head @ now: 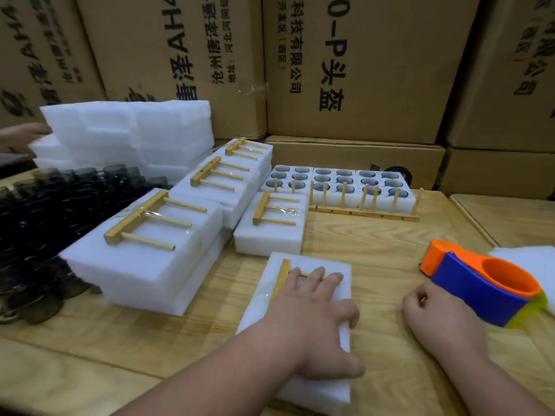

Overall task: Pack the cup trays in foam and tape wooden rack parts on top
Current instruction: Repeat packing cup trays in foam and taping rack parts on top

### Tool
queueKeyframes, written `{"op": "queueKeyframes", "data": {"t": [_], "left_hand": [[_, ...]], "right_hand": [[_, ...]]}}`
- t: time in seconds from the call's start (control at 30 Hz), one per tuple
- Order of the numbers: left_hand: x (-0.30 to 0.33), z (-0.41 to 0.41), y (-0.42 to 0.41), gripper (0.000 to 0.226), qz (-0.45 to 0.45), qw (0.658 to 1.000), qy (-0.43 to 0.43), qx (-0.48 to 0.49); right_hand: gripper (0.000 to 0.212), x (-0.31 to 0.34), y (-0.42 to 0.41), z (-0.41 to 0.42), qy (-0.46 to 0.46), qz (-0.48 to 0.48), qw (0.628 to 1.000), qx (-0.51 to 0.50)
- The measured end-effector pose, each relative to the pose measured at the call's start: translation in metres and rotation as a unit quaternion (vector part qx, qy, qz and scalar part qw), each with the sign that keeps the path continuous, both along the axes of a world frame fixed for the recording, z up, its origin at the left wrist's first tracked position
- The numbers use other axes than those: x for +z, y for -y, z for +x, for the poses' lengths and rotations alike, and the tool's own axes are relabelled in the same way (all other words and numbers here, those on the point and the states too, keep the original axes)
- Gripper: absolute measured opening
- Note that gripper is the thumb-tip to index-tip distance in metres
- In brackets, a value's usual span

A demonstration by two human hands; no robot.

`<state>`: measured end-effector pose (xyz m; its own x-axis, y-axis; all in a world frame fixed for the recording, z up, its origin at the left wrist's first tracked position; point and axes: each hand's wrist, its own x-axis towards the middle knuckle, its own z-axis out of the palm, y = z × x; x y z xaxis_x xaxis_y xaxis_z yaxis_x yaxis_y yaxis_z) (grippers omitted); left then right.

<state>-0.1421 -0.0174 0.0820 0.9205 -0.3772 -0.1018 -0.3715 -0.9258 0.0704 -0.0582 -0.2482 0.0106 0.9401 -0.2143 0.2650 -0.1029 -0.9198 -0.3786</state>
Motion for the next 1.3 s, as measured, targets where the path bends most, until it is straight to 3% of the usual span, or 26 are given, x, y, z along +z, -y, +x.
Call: {"op": "queueKeyframes", "data": {"t": [0.33,0.67,0.83,0.93,1.03,1.13,1.3], "left_hand": [[0.003,0.013,-0.063,0.056,-0.010,0.998,0.027,0.062],[0.011,0.029,-0.096,0.038,-0.020,0.996,0.014,0.091],[0.007,0.027,-0.069,0.040,-0.002,0.996,0.032,0.088],[-0.005,0.018,-0.026,0.042,-0.070,0.995,0.064,0.003],[-0.026,0.014,0.015,0.048,-0.135,0.990,0.002,-0.051],[-0.052,0.021,0.032,0.060,-0.145,0.989,-0.027,-0.030],[-0.072,0.057,0.036,0.069,-0.119,0.992,0.016,0.027]], "right_hand": [[0.026,-0.001,0.001,-0.001,0.019,0.009,1.000,0.002],[0.025,0.002,0.000,-0.002,0.002,0.004,1.000,0.000],[0.025,0.000,0.000,0.000,0.005,-0.012,1.000,-0.003],[0.026,-0.001,-0.002,0.000,0.018,-0.030,0.999,0.004],[0.026,-0.001,-0.005,0.000,0.022,-0.054,0.998,0.014],[0.027,-0.002,-0.006,0.000,0.028,-0.080,0.996,0.033],[0.027,-0.003,-0.008,0.008,0.029,-0.112,0.990,0.084]]}}
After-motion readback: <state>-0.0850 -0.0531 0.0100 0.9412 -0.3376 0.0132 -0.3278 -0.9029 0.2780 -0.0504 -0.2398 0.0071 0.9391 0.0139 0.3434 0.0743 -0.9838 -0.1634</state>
